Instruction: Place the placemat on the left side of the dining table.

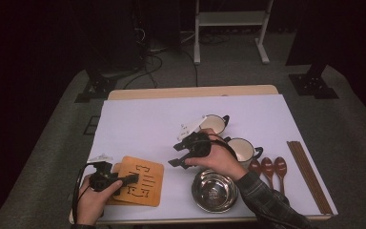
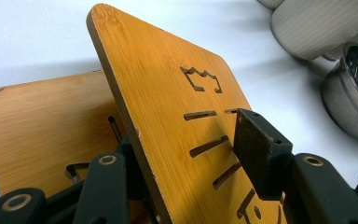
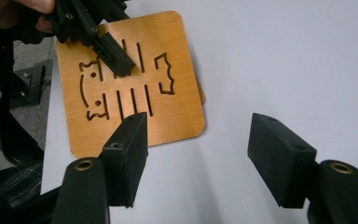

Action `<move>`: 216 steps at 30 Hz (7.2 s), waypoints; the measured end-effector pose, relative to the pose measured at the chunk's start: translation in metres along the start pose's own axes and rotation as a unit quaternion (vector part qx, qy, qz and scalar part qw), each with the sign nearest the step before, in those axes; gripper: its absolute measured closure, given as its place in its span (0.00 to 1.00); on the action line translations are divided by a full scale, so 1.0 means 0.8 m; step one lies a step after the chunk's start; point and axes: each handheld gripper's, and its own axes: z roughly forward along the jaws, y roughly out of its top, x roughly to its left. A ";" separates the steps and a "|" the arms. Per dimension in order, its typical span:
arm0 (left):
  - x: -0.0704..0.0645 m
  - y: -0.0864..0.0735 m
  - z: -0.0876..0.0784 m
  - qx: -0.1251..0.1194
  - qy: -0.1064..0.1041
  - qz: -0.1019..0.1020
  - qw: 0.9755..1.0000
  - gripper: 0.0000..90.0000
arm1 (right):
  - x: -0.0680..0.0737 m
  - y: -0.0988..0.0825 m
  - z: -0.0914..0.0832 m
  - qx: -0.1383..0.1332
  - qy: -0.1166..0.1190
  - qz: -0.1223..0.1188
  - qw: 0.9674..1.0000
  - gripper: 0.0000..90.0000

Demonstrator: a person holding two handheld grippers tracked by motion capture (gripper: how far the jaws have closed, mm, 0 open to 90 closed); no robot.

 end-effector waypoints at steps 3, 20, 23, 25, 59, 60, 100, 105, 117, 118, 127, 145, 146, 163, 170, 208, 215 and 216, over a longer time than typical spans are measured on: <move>0.000 0.000 0.000 0.002 0.001 -0.002 1.000 0.55 | -0.004 -0.001 -0.006 -0.003 -0.007 0.002 1.000 0.41; 0.000 0.000 0.000 0.002 0.001 0.000 1.000 0.55 | -0.027 -0.010 -0.037 -0.018 -0.038 0.016 0.999 0.40; 0.000 0.000 0.000 0.002 0.001 0.000 1.000 0.55 | -0.031 -0.012 -0.044 -0.021 -0.043 0.019 0.999 0.40; 0.000 0.000 0.000 0.001 0.001 0.000 1.000 0.55 | -0.033 -0.013 -0.048 -0.024 -0.047 0.021 0.998 0.39; 0.000 0.000 0.000 0.002 0.001 -0.001 1.000 0.55 | -0.071 -0.044 -0.102 -0.038 -0.114 0.059 0.991 0.37; 0.000 0.000 0.000 0.002 0.001 -0.001 1.000 0.55 | -0.072 -0.045 -0.103 -0.039 -0.115 0.059 0.991 0.37; 0.001 0.001 0.000 0.004 0.001 0.002 1.000 0.55 | -0.129 -0.126 -0.184 -0.049 -0.199 0.143 0.968 0.36; 0.000 0.001 0.000 0.004 0.001 0.001 1.000 0.55 | -0.139 -0.138 -0.187 -0.046 -0.208 0.150 0.966 0.34; 0.000 0.001 0.000 0.003 0.000 0.001 1.000 0.55 | -0.165 -0.171 -0.191 -0.046 -0.223 0.178 0.957 0.34; 0.000 0.001 0.000 0.003 0.000 0.001 1.000 0.55 | -0.167 -0.174 -0.191 -0.045 -0.224 0.181 0.957 0.34; 0.001 0.000 0.000 0.004 0.000 0.001 1.000 0.55 | -0.182 -0.197 -0.177 -0.032 -0.231 0.192 0.953 0.35; 0.000 0.001 -0.001 0.003 -0.002 -0.001 1.000 0.56 | -0.204 -0.234 -0.152 -0.007 -0.264 0.196 0.944 0.33; 0.000 0.001 -0.001 0.004 -0.002 -0.001 1.000 0.57 | -0.204 -0.235 -0.150 -0.005 -0.265 0.196 0.944 0.33; 0.000 0.002 -0.004 0.000 -0.007 -0.007 1.000 0.60 | -0.206 -0.253 -0.136 -0.010 -0.272 0.189 0.944 0.29; -0.002 0.004 -0.007 -0.004 -0.014 -0.013 1.000 0.64 | -0.206 -0.256 -0.136 -0.016 -0.272 0.191 0.943 0.28; -0.019 0.031 -0.020 -0.002 -0.063 -0.025 0.998 0.87 | -0.207 -0.257 -0.136 -0.019 -0.270 0.194 0.943 0.28; -0.022 0.036 -0.024 -0.011 -0.073 -0.024 0.997 0.91 | -0.207 -0.257 -0.136 -0.019 -0.270 0.194 0.943 0.28; -0.023 0.037 -0.024 -0.013 -0.079 -0.023 0.997 0.92 | -0.207 -0.257 -0.136 -0.019 -0.271 0.193 0.943 0.28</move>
